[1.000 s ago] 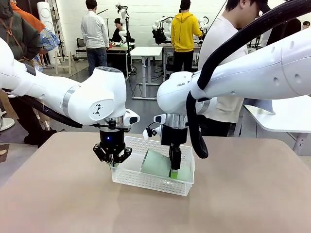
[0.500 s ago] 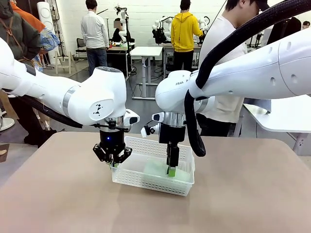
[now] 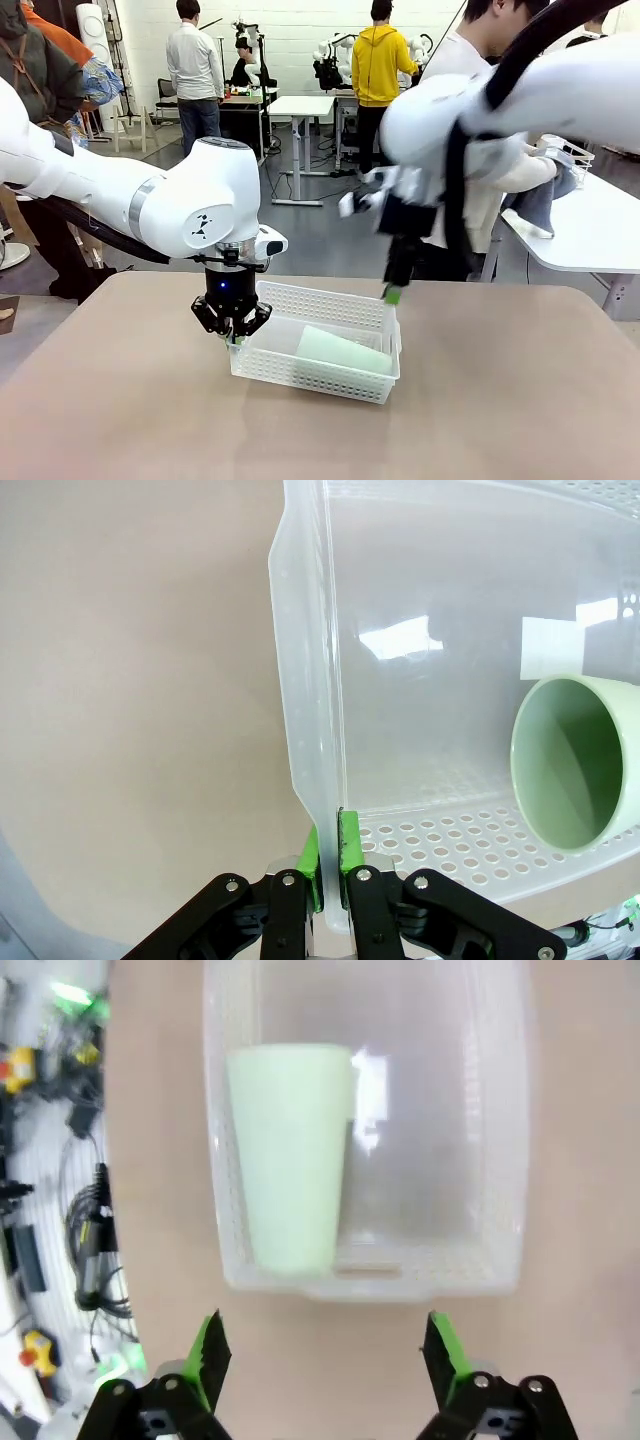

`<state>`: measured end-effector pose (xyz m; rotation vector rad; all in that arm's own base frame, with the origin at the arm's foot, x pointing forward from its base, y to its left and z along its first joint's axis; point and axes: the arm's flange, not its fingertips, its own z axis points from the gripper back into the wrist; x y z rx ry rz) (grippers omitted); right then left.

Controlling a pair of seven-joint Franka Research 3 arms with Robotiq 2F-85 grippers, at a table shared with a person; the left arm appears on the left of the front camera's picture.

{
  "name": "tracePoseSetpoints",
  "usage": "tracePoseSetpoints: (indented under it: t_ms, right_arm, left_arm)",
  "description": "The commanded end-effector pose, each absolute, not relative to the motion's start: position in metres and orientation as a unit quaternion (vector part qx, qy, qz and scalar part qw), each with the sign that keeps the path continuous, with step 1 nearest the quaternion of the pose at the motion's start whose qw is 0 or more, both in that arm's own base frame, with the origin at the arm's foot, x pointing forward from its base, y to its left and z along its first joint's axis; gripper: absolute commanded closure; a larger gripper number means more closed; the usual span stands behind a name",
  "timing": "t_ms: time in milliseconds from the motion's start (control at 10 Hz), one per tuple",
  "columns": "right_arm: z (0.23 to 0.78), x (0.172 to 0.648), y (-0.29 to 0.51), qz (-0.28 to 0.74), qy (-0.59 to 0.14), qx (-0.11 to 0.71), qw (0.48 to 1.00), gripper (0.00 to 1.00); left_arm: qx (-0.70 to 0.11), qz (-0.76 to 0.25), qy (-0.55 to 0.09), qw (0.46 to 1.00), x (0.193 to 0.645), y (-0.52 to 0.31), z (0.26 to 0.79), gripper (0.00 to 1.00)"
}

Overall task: Clean and organize the cups into the basket.
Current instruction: Pick up the Organizing basket and move it to the center of the table, then pick up the Reusable plastic cup from the right side of the table and place it inside the Organizing basket.

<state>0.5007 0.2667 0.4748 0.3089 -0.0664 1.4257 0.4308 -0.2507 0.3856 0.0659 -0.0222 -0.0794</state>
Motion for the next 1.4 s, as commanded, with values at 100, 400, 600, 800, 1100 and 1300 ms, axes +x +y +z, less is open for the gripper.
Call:
tracePoseSetpoints:
  t_ms: [100, 400, 600, 800, 1100, 1300]
  right_arm:
    - [0.487, 0.462, 0.128, 0.624, -0.157, 0.220, 0.733, 0.00]
    - [0.469, 0.453, 0.011, 0.588, -0.235, 0.272, 0.725, 0.00]
    - [0.454, 0.440, -0.074, 0.575, -0.283, 0.288, 0.712, 0.00]
    - [0.440, 0.422, -0.139, 0.552, -0.326, 0.320, 0.697, 0.00]
    - [0.432, 0.368, -0.207, 0.509, -0.421, 0.326, 0.676, 0.00]
    - [0.428, 0.355, -0.219, 0.491, -0.436, 0.328, 0.679, 0.00]
  left_arm:
    - [0.038, -0.041, -0.016, 0.998, 0.431, -0.251, 0.388, 1.00]
    - [0.038, -0.041, -0.016, 0.998, 0.431, -0.251, 0.388, 1.00]
    - [0.038, -0.041, -0.016, 0.998, 0.431, -0.251, 0.388, 1.00]
    - [0.038, -0.041, -0.016, 0.998, 0.431, -0.251, 0.388, 1.00]
    - [0.038, -0.041, -0.016, 0.998, 0.431, -0.251, 0.388, 1.00]
    - [0.038, -0.041, -0.016, 0.998, 0.431, -0.251, 0.388, 1.00]
